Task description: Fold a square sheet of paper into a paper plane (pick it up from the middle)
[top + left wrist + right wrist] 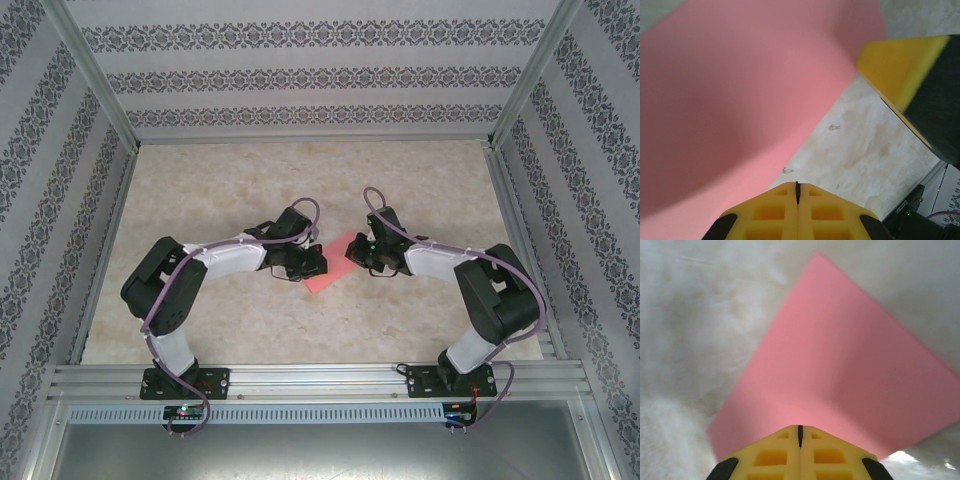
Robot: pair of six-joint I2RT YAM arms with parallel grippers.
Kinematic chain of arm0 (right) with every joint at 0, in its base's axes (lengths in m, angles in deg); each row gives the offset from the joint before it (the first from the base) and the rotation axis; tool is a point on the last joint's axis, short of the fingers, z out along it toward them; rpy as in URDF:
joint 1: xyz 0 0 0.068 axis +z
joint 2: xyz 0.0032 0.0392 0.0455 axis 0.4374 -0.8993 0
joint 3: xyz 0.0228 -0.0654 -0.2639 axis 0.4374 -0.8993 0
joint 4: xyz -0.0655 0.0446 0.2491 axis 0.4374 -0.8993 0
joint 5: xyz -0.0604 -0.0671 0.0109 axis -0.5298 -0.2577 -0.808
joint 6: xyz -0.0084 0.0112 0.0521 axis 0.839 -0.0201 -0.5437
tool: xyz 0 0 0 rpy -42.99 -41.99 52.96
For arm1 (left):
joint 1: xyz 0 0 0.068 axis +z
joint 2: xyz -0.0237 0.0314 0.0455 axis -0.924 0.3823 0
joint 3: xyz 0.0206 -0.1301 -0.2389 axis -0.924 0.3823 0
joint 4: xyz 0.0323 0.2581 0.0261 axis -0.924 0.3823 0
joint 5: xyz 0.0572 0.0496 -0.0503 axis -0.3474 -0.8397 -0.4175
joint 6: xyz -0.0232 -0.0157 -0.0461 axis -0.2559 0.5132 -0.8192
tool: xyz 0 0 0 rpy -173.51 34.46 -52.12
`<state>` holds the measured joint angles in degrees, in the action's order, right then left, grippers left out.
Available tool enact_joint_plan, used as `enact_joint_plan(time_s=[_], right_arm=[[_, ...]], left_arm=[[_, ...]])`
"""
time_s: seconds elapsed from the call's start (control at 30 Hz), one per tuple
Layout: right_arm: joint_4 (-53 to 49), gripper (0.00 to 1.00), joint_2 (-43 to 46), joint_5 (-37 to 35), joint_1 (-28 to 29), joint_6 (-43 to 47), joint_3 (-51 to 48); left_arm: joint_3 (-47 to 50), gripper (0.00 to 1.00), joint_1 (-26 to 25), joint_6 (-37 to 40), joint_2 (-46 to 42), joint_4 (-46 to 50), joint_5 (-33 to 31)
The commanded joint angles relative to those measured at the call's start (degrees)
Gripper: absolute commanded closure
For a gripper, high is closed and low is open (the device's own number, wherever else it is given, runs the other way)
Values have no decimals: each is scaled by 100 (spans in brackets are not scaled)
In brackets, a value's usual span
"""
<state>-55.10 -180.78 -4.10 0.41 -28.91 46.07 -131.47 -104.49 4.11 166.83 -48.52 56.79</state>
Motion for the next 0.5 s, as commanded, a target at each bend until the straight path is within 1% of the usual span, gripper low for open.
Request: enact_joint_plan(time_s=[0.0,0.3,0.47], right_arm=[[595,100,146,545,-41,302,-312],[1158,100,-182,1023,-42,352,-672],[1128,100,-374,1163,-38,413,-614]], left_arm=[[-10,99,-120,-332,259,-423,-187],[-181,100,-207,-455,757,-668,-145],[-239,100,-214,-431,816,-650,-105]])
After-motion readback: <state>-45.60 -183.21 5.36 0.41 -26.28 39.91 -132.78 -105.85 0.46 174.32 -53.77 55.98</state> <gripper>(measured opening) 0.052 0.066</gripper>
